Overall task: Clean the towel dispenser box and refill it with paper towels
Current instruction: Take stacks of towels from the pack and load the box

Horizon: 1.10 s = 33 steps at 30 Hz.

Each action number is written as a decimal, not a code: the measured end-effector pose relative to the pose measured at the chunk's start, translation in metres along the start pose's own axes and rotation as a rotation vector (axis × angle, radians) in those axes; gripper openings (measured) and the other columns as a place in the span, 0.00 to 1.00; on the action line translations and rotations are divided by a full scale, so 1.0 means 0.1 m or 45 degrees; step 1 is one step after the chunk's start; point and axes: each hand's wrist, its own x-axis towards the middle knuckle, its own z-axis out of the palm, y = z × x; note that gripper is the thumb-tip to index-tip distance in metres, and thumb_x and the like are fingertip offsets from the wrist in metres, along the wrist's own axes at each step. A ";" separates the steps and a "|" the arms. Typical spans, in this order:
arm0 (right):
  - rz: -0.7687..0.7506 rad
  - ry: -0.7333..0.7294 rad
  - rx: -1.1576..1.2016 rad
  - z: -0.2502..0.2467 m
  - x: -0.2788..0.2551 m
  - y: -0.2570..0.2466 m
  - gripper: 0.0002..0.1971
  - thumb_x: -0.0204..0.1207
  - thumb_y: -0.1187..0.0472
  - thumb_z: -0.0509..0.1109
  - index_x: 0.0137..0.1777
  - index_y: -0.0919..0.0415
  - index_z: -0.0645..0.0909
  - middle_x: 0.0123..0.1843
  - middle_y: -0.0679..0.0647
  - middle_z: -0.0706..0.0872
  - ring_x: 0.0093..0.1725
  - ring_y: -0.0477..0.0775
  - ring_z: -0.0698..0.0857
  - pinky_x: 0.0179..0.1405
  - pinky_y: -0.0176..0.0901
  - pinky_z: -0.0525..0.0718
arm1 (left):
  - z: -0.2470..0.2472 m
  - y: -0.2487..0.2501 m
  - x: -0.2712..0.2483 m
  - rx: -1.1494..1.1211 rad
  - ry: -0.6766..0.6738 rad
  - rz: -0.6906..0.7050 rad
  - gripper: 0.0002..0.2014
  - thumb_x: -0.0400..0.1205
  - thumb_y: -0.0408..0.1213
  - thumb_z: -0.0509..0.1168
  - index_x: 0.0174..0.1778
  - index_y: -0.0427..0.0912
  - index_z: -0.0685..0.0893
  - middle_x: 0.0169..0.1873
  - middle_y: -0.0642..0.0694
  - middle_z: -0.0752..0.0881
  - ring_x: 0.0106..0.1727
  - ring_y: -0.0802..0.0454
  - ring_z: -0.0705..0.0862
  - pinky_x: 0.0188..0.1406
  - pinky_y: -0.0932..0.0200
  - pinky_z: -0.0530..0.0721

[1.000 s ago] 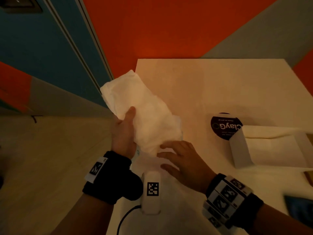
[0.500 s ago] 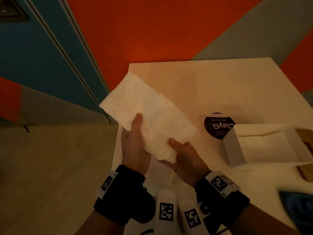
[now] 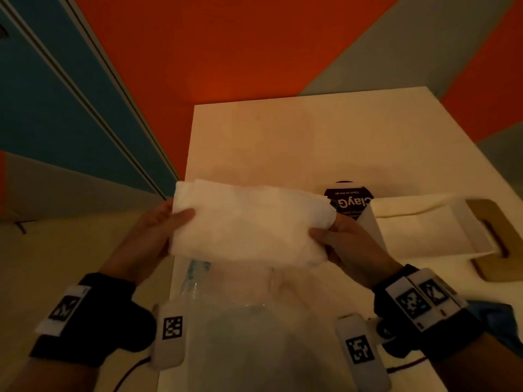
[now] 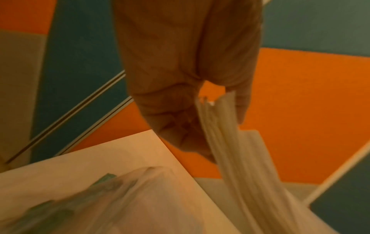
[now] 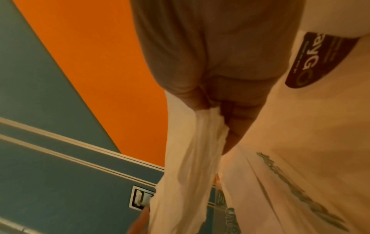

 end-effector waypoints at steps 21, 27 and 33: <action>-0.074 0.533 -0.864 -1.81 -0.66 -0.65 0.20 0.72 0.70 0.71 0.64 0.63 0.77 0.56 0.59 0.84 0.55 0.57 0.83 0.52 0.52 0.83 | 2.28 -0.07 0.15 0.436 -0.139 0.271 0.26 0.76 0.26 0.66 0.69 0.40 0.68 0.54 0.49 0.76 0.55 0.55 0.76 0.38 0.73 0.74; 0.138 0.521 -1.713 -2.38 -0.41 -0.76 0.17 0.73 0.62 0.68 0.61 0.66 0.75 0.60 0.69 0.83 0.58 0.70 0.81 0.58 0.60 0.79 | 3.10 -0.16 0.29 0.935 -0.361 0.225 0.37 0.80 0.26 0.58 0.78 0.52 0.45 0.71 0.42 0.70 0.64 0.41 0.77 0.58 0.67 0.73; 0.197 0.269 -1.986 -2.46 -0.28 -0.69 0.23 0.75 0.62 0.64 0.69 0.62 0.63 0.50 0.63 0.85 0.47 0.64 0.84 0.32 0.42 0.75 | 3.35 -0.31 0.36 1.489 -0.338 0.353 0.31 0.78 0.21 0.57 0.75 0.41 0.54 0.68 0.35 0.69 0.60 0.39 0.79 0.57 0.53 0.79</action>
